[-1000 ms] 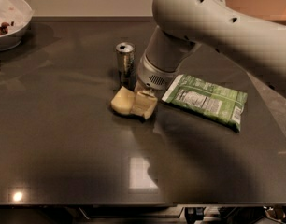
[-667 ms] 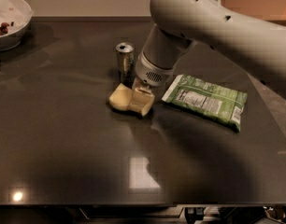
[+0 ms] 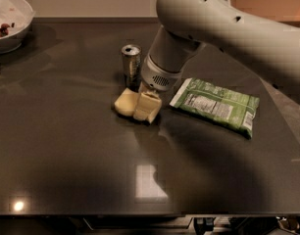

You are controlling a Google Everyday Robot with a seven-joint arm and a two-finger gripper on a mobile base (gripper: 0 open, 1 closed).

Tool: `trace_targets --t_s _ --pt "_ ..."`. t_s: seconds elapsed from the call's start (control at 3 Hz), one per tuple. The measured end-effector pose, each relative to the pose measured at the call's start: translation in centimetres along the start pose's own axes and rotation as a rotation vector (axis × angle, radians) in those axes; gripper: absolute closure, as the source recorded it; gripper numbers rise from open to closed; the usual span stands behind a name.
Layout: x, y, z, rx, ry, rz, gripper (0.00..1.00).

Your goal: Move sponge near redbull can

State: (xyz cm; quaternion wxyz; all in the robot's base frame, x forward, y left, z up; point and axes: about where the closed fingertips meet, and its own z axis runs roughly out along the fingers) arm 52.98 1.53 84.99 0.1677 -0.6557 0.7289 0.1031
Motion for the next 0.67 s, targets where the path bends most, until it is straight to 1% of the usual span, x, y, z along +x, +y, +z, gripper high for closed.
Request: trace_targets --t_s 0.33,0.67 --pt "-0.06 0.07 0.04 -0.001 0.001 -0.002 0.0" --pt "-0.06 0.07 0.04 -0.001 0.001 -0.002 0.0"
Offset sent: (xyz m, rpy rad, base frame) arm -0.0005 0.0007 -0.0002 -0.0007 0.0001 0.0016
